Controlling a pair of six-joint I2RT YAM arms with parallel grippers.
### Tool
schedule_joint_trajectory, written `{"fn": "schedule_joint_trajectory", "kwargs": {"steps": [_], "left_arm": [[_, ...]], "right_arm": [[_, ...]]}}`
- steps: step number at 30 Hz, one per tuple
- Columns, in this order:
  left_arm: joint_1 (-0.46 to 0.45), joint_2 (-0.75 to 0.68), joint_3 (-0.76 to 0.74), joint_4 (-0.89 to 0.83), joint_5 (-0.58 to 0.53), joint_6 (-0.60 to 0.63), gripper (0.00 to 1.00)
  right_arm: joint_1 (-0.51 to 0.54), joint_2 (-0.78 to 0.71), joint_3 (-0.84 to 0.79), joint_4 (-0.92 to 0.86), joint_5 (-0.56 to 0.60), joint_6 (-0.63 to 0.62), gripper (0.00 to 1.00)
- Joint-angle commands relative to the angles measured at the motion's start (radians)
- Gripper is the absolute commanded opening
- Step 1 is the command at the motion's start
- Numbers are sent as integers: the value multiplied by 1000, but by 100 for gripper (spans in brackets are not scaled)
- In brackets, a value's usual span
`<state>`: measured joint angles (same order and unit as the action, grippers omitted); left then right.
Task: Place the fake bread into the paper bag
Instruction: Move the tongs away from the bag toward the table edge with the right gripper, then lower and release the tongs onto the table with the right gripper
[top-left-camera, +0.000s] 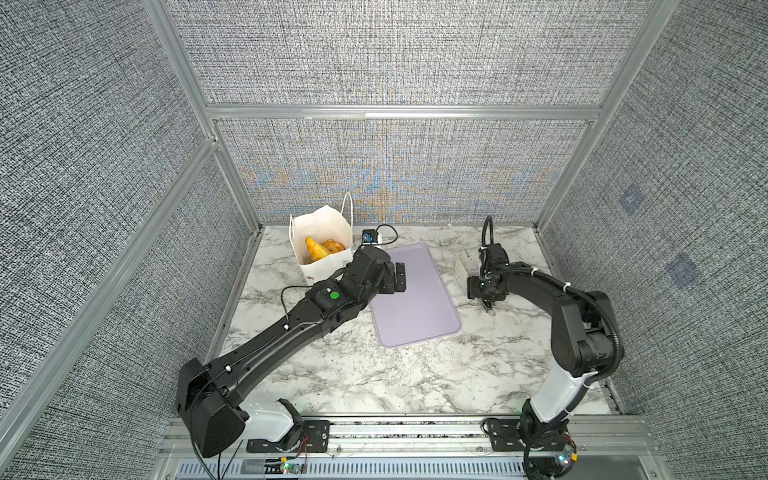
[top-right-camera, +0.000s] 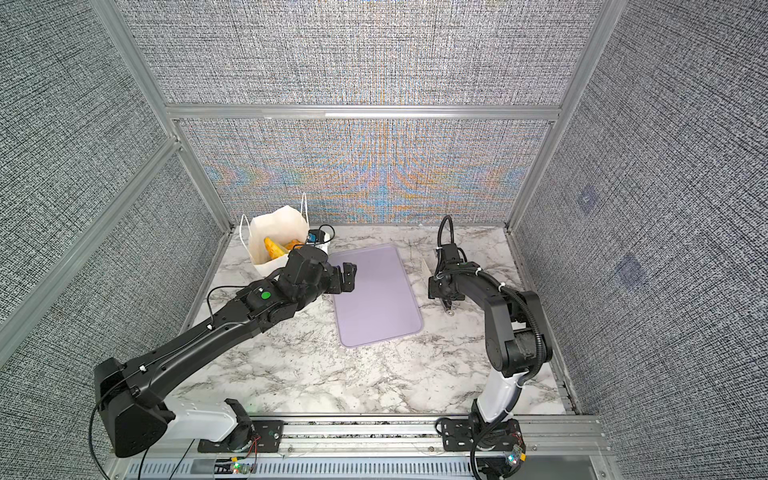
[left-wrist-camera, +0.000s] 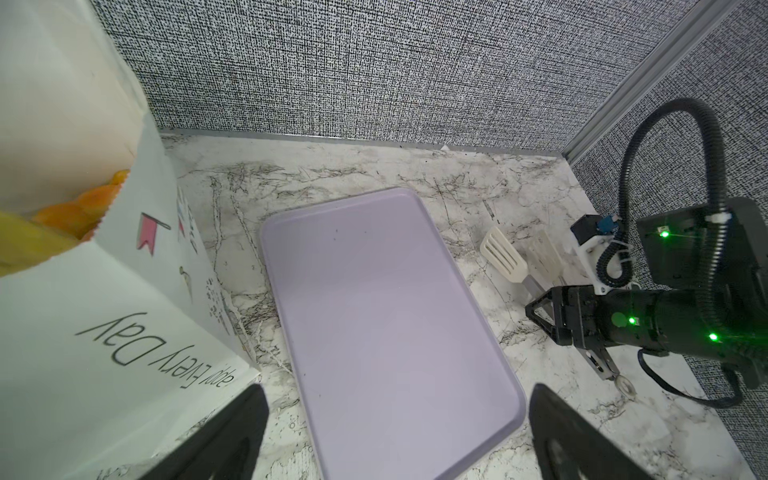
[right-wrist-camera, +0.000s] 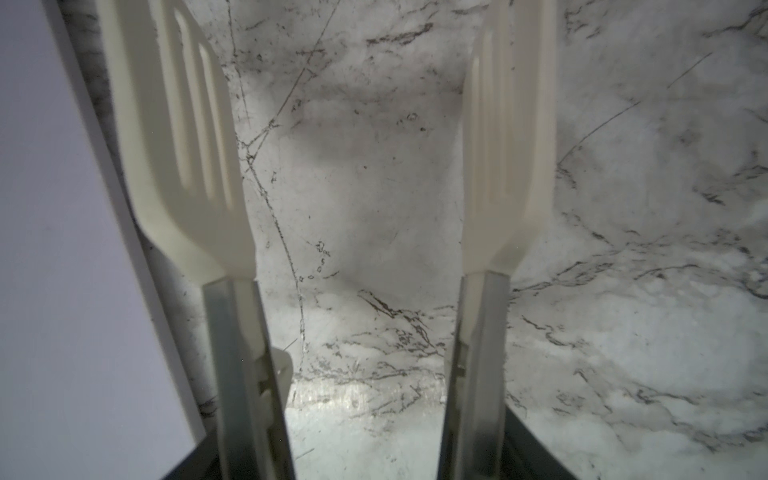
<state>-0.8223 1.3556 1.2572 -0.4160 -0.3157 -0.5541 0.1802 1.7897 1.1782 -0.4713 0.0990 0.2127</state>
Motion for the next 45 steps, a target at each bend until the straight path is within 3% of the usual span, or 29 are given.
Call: {"fn": "schedule_joint_trajectory", "kwargs": {"steps": [1,16,21,30,36,40,45], "left_arm": [[0,6,2,6,-9,0,99],[0,10,7,-4,-8,6,99],[0,11,7,-4,-11,8,99],[0,-3,-15,-11,-36,1,99],[2,-70,-108,8,-106,-33,99],[3,-126,-179,-16,-166,-60,99],[13,-191,-265,-76,-261,-103,100]], "right_arm": [[0,9,8,1,13,4,69],[-3,63,8,-18,-10,-12,80],[-5,58,-11,-2,-19,-9,92],[-5,-88,-111,115,-35,-42,99],[-5,-284,-242,301,26,-114,99],[-11,-410,-403,532,109,-209,99],[-48,-464,-597,877,187,-255,99]]}}
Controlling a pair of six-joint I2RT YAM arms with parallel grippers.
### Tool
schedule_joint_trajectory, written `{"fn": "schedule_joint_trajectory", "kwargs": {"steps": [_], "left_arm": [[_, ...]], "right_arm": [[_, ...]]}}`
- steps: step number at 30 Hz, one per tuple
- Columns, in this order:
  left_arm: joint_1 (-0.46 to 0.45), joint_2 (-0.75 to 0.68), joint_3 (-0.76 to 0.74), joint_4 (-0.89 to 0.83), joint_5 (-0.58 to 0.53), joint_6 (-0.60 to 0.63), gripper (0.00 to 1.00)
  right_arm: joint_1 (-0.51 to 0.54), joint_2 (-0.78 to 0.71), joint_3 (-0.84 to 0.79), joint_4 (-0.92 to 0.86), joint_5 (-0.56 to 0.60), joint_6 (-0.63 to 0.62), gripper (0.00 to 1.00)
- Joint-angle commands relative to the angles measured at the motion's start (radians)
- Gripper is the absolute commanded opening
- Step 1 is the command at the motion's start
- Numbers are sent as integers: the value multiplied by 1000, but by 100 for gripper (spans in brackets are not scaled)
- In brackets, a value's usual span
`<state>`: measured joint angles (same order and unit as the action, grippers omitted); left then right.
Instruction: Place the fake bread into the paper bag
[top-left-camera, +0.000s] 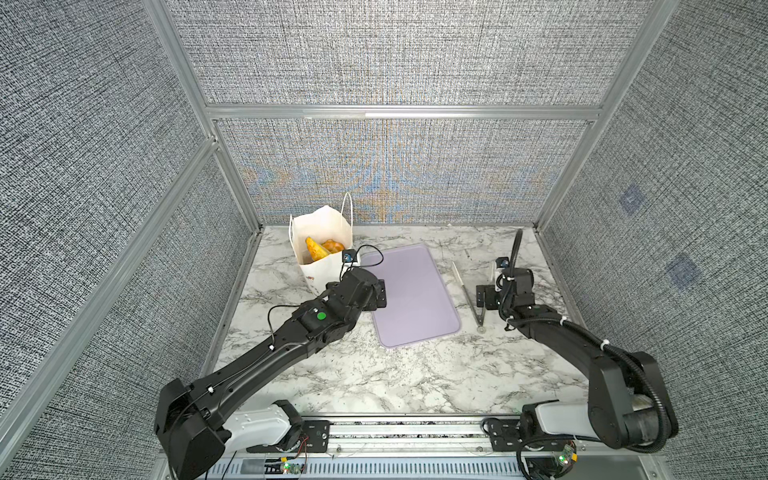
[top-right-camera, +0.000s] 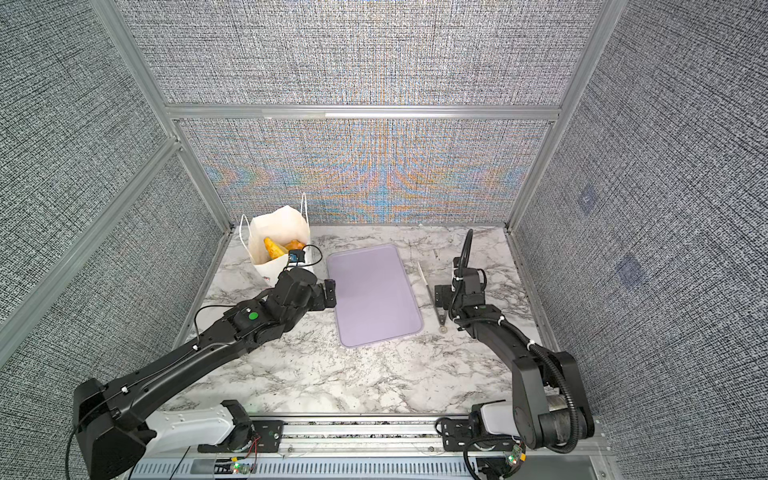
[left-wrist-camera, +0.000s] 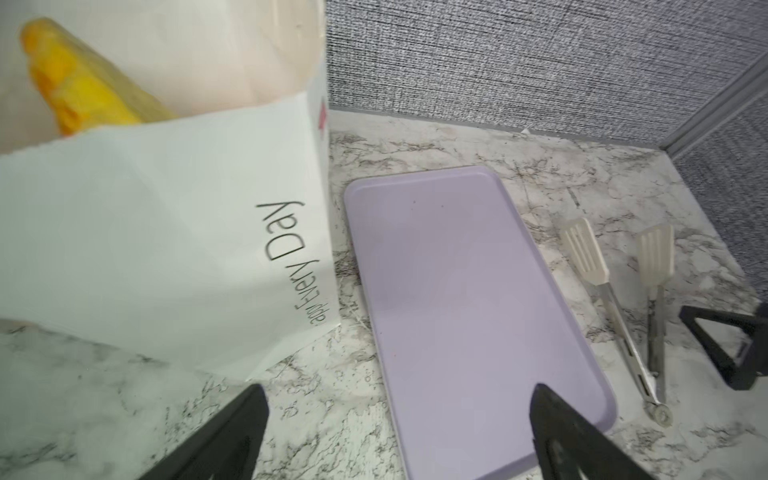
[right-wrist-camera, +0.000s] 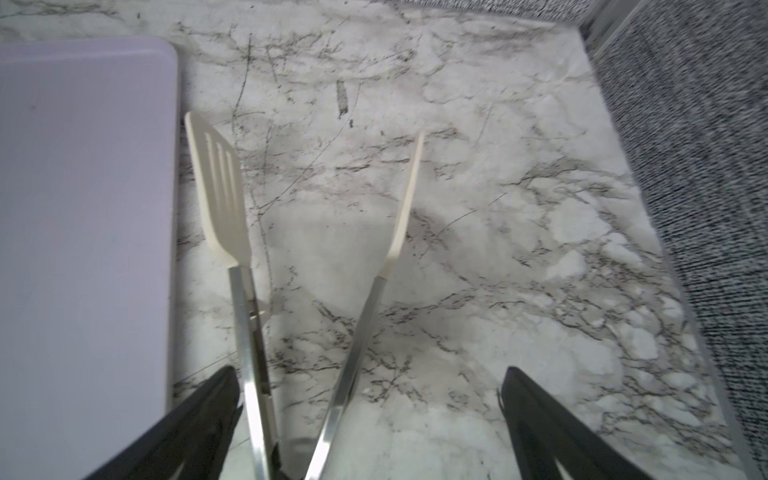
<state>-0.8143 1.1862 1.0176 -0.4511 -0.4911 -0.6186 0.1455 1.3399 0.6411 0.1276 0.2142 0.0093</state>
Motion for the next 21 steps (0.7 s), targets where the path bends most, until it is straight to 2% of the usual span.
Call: {"fn": "schedule_joint_trajectory", "kwargs": {"steps": [1,5,7,13,18,21], "left_arm": [[9,-35,-41,-52,-100,-47,99],[25,-84,-112,-70,-162,-79,100],[28,-112,-147,-70,-192,-105,99],[40,-186,-243,-13,-264,-123,100],[75,-219,-314,121,-354,-5,100],[118,-227,-382,299,-386,157,99]], "right_arm": [[-21,-14,-96,342,83,-57,99],[-56,16,-187,522,106,-61,99],[-88,41,-213,578,103,-17,99],[-124,141,-291,800,51,17,99],[-143,207,-326,918,5,28,99],[-145,202,-319,892,4,27,99]]}}
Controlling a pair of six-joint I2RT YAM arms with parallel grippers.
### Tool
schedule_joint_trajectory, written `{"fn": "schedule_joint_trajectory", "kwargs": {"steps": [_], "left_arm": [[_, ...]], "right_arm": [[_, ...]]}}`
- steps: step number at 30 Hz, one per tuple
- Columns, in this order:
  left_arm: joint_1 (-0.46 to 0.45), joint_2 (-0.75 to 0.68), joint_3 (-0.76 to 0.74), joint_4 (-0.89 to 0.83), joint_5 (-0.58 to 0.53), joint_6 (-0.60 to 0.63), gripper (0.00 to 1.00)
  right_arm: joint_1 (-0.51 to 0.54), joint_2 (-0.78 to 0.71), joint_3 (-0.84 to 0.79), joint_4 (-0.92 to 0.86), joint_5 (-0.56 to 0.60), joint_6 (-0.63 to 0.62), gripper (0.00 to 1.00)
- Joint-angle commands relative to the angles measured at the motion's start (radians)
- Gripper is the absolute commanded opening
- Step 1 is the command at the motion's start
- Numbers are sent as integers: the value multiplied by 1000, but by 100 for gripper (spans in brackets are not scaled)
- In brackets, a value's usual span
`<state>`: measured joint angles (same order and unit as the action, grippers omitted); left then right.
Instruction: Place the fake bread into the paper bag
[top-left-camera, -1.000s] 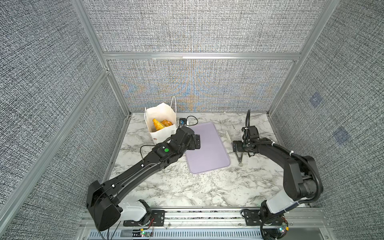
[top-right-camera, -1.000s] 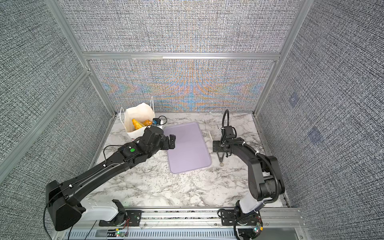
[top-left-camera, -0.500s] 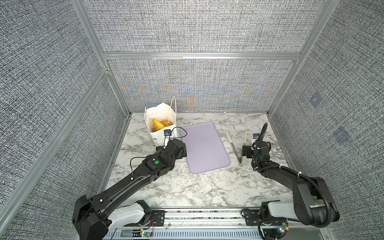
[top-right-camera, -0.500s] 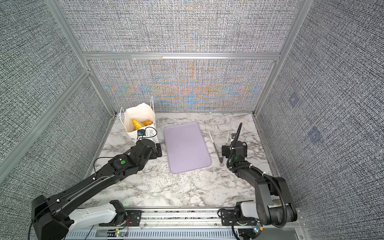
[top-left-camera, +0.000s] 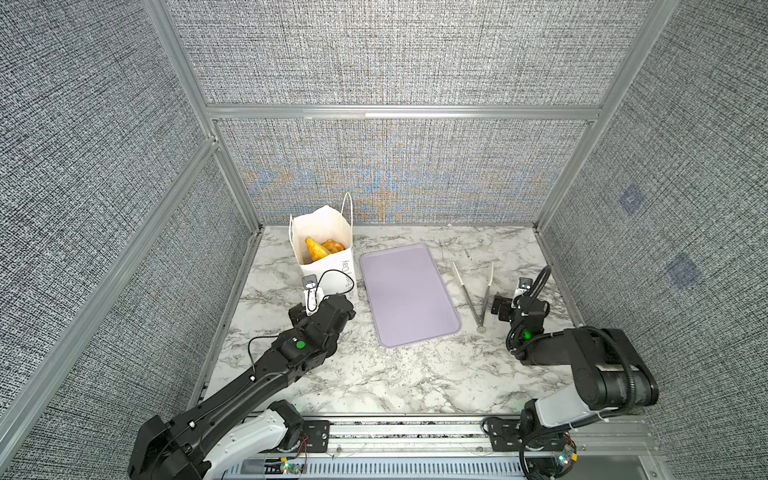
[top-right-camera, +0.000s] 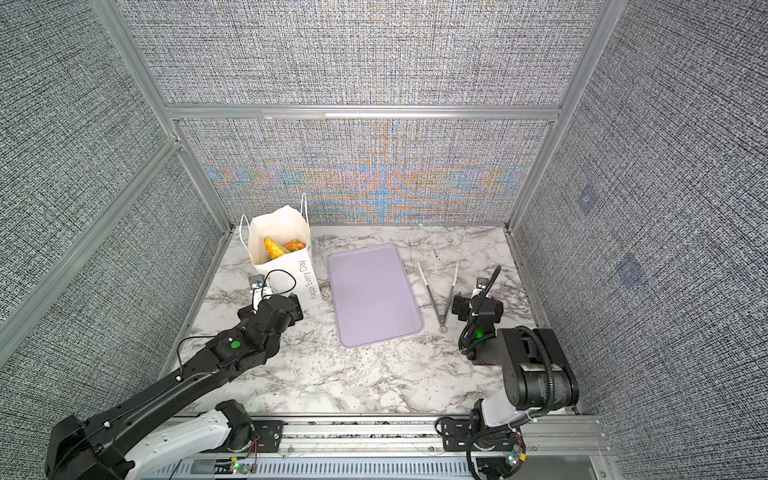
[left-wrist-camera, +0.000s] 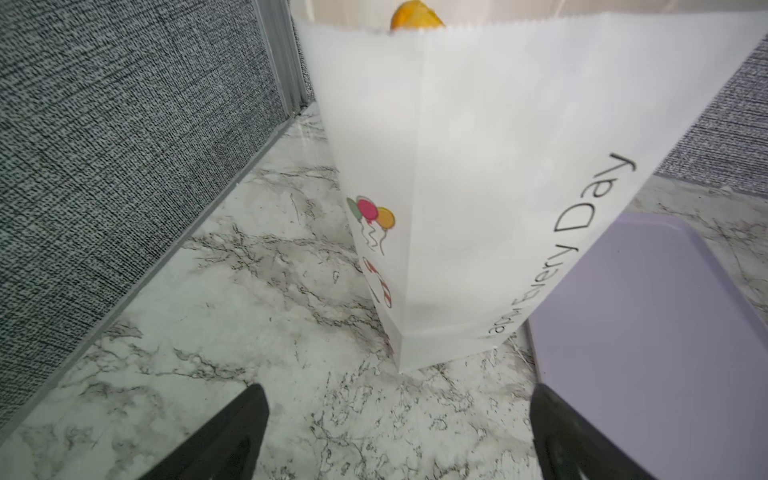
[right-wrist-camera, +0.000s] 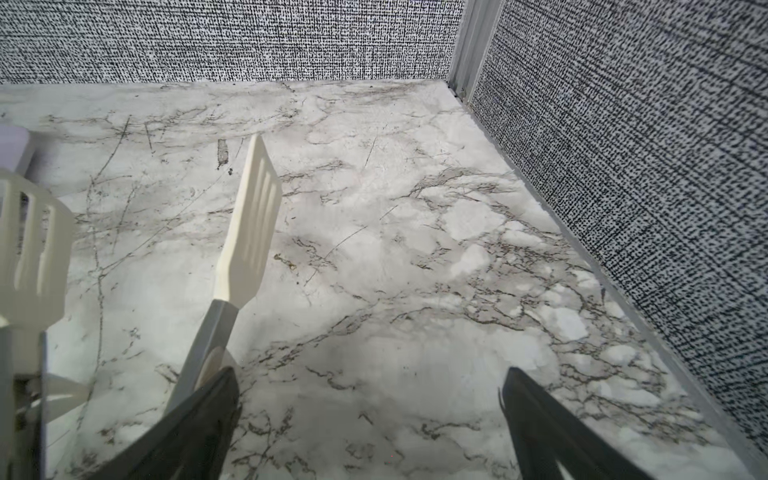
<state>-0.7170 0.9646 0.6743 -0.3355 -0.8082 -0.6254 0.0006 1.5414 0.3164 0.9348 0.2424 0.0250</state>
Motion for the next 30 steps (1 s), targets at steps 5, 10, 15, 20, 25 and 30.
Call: {"fn": "schedule_joint_trajectory", "kwargs": {"steps": [5,10,15,20,25,30], "left_arm": [[159,10,-214,562,-90,330,99],[248,66,-366,931,-13,559,100],[342,129,-410,1122,90,620,100],[427,231,-459,1302,231,721,100],[543,403,-572,1676,424,716,100],[583,553,-621,1889,478,666,99]], "right_arm": [[-1,5,-1,105,-26,12,99],[-1,6,-1,106,-26,12,99],[-1,6,-2,106,-26,12,99],[-1,6,-3,107,-26,13,99],[-1,6,-2,107,-26,12,99],[0,6,-7,116,-31,6,99]]}}
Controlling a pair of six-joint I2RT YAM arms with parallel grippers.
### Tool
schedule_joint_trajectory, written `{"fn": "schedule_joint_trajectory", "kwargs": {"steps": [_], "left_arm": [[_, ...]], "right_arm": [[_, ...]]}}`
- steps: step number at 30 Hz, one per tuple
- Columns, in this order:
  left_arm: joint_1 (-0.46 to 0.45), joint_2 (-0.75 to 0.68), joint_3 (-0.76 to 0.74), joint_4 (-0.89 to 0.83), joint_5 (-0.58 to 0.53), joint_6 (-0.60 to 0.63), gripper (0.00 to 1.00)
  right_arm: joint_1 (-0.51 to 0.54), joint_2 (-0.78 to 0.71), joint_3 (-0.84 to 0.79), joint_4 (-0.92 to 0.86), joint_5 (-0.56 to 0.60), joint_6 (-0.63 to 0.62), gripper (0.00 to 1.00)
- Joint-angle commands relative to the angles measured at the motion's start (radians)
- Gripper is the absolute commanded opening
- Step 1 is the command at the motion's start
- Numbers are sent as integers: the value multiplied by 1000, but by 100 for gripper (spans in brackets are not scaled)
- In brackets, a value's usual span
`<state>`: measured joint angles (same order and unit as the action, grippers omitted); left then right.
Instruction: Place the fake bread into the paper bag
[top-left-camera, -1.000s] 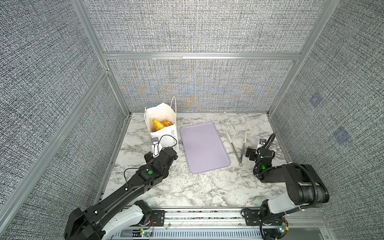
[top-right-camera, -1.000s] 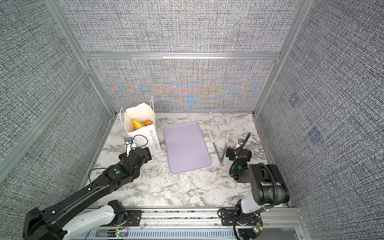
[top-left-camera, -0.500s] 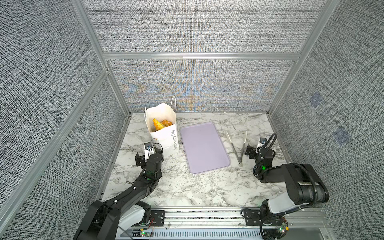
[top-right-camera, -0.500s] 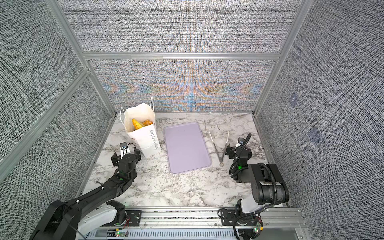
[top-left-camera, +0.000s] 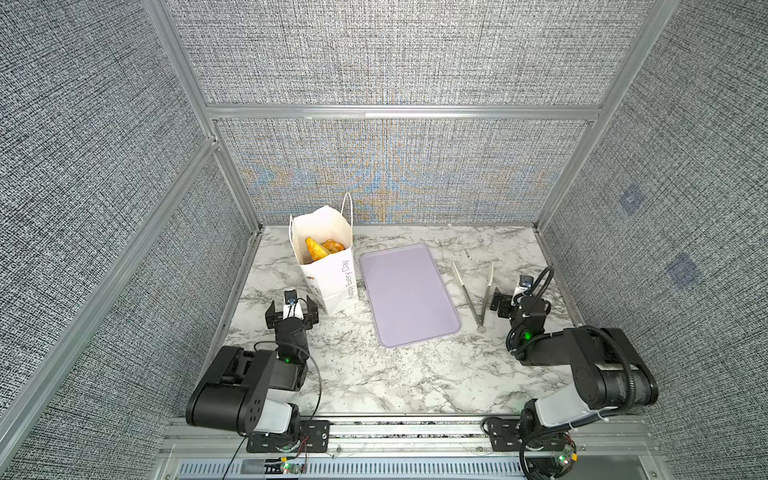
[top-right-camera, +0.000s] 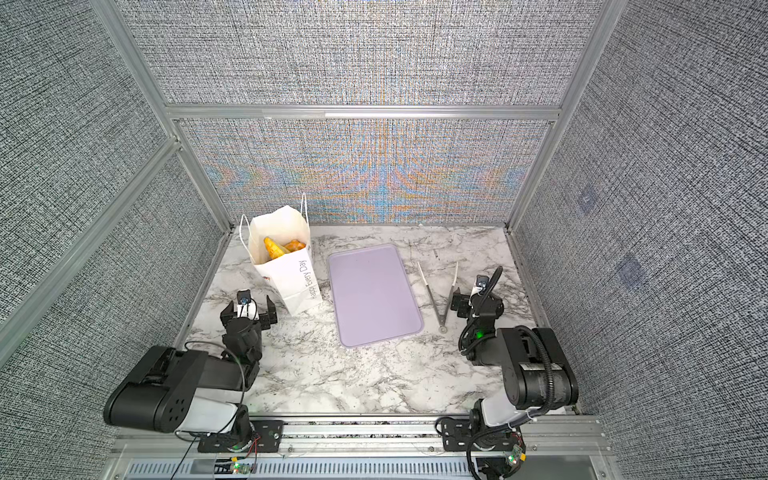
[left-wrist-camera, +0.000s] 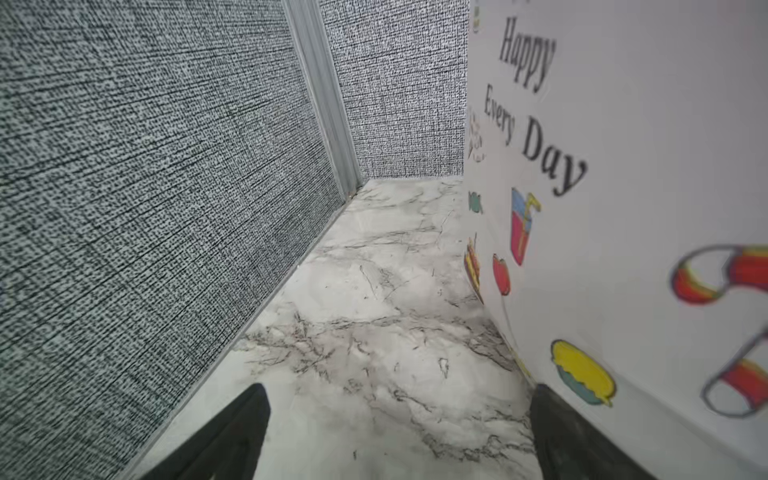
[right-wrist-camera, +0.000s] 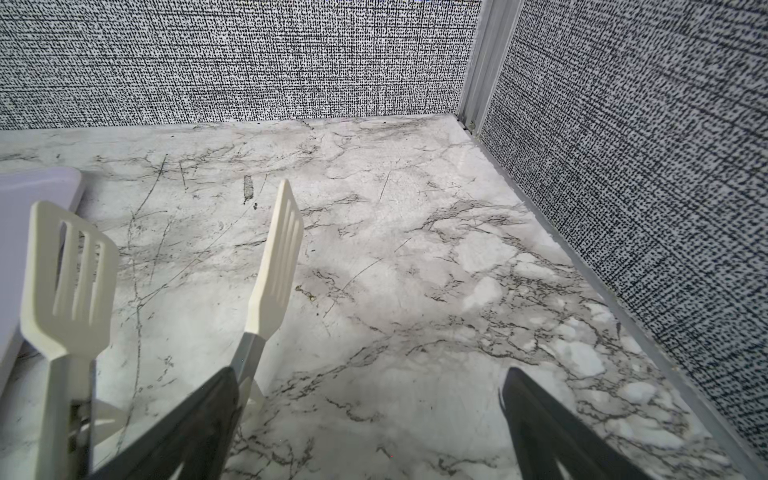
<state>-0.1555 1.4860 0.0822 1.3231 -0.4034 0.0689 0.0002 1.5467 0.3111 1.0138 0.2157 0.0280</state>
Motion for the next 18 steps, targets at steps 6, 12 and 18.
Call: {"fn": "schedule_joint_trajectory", "kwargs": {"steps": [6,12,18], "left_arm": [[99,32,95,-18,264,-52,99],[106,47,87,24,275,-42,99],[106,47,82,36,275,-39,99]], "right_arm": [[0,-2,3,28,-6,6,99],[0,1,3,29,-6,4,99],[0,1,3,28,-6,4,99]]}}
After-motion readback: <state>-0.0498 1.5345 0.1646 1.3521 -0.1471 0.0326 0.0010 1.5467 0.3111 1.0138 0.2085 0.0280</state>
